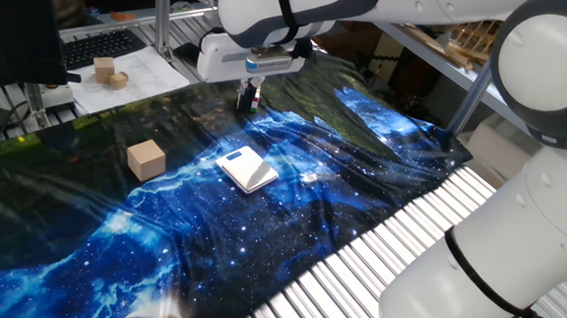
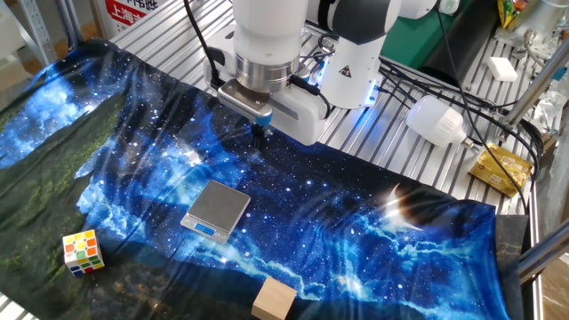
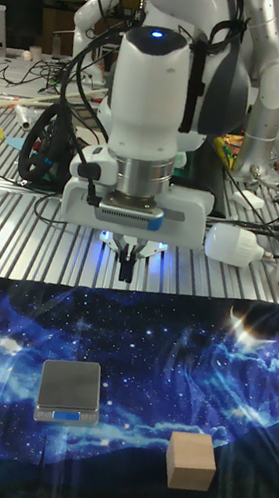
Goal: Place the block on the scale
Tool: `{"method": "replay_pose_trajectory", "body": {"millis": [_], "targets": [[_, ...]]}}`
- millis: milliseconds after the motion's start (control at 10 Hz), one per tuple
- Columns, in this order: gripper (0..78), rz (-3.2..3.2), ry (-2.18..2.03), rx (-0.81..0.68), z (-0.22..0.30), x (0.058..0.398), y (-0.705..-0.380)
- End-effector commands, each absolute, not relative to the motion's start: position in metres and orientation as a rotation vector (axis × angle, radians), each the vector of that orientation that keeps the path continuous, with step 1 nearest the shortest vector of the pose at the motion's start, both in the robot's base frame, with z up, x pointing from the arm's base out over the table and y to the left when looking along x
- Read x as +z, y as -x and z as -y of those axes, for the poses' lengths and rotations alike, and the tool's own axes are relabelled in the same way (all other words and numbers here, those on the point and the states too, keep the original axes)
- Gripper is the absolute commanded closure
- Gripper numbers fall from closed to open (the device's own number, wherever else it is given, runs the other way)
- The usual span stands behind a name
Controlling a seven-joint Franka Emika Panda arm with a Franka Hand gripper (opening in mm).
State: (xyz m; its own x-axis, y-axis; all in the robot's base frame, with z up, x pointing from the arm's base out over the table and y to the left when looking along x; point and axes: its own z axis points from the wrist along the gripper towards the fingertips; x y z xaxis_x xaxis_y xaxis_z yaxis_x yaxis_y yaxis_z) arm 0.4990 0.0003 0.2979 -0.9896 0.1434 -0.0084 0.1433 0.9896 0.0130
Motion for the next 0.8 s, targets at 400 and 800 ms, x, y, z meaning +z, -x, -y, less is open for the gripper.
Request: {"method": "replay_pose_trajectory", "body": {"millis": [400, 800], "targets": [[77.6, -3.109, -0.391, 0.013, -0.0013, 0.3005, -0.4993], [77.6, -3.106, -0.437, 0.017, -0.0016, 0.3013, -0.4994]]}}
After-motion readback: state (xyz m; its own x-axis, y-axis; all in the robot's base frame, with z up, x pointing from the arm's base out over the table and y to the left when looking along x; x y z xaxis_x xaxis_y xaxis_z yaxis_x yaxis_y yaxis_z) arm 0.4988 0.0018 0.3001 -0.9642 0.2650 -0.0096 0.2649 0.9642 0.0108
